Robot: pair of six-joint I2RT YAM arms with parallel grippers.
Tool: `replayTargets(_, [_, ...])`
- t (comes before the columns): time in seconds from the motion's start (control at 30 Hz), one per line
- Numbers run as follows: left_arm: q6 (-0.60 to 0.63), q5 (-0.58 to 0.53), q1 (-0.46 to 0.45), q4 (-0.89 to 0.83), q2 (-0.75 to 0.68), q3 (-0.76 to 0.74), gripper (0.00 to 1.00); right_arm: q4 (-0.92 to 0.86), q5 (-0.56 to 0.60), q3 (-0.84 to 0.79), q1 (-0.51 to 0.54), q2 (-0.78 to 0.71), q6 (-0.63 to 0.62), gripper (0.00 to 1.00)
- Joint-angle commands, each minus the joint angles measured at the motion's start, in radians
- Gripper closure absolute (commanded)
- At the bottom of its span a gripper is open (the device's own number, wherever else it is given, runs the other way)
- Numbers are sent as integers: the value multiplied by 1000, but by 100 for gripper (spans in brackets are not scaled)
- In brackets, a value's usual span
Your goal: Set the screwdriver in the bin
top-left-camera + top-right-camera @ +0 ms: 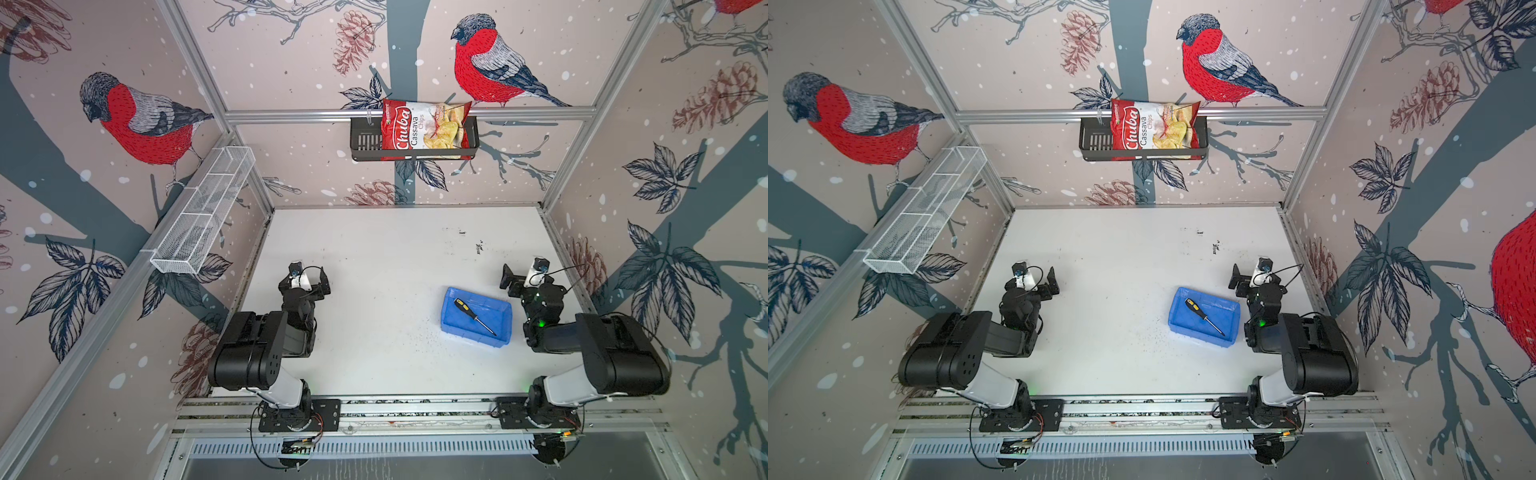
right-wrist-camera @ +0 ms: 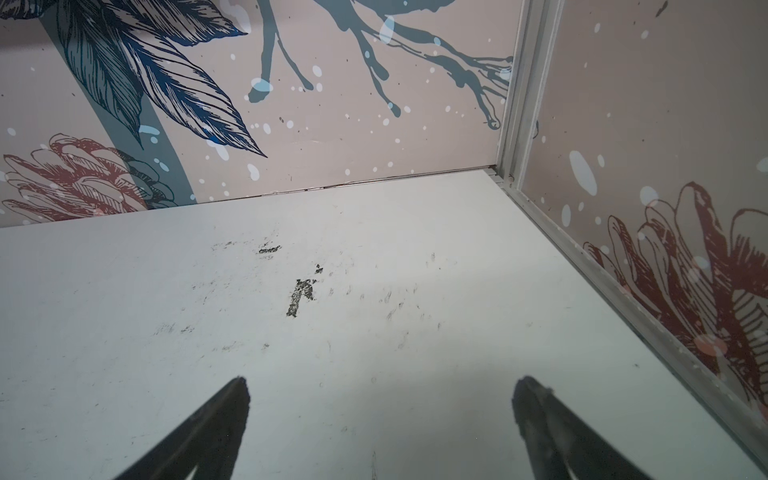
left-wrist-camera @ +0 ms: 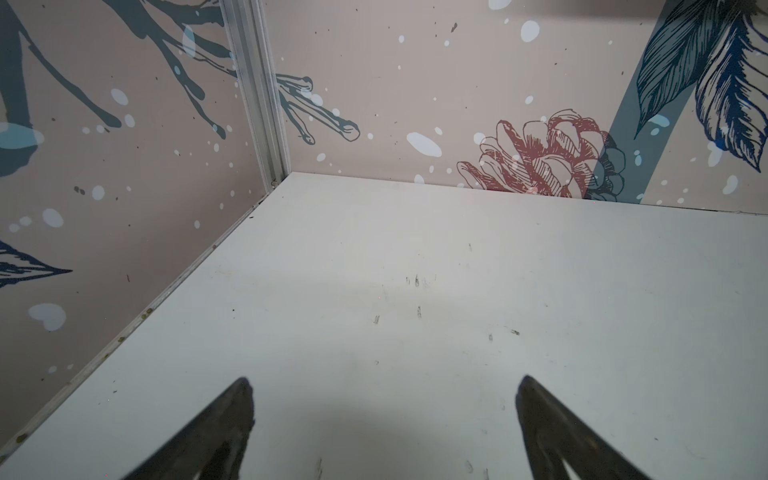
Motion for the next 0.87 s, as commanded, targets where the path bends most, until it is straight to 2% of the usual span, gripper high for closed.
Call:
replayTargets(0.0, [13, -11, -3, 55, 1, 0, 3, 22, -4, 4, 1, 1, 18, 0])
replayTargets(0.17, [18, -5, -5, 50, 1, 4, 3, 22, 7, 5, 6, 1, 16, 1])
replayTargets(0.27, [46, 54, -9, 14, 3, 25, 3, 18, 30, 7, 15, 2, 13, 1])
replayTargets(0.83, [50, 53, -13, 12, 3, 25, 3, 19, 33, 7, 17, 3, 10, 0])
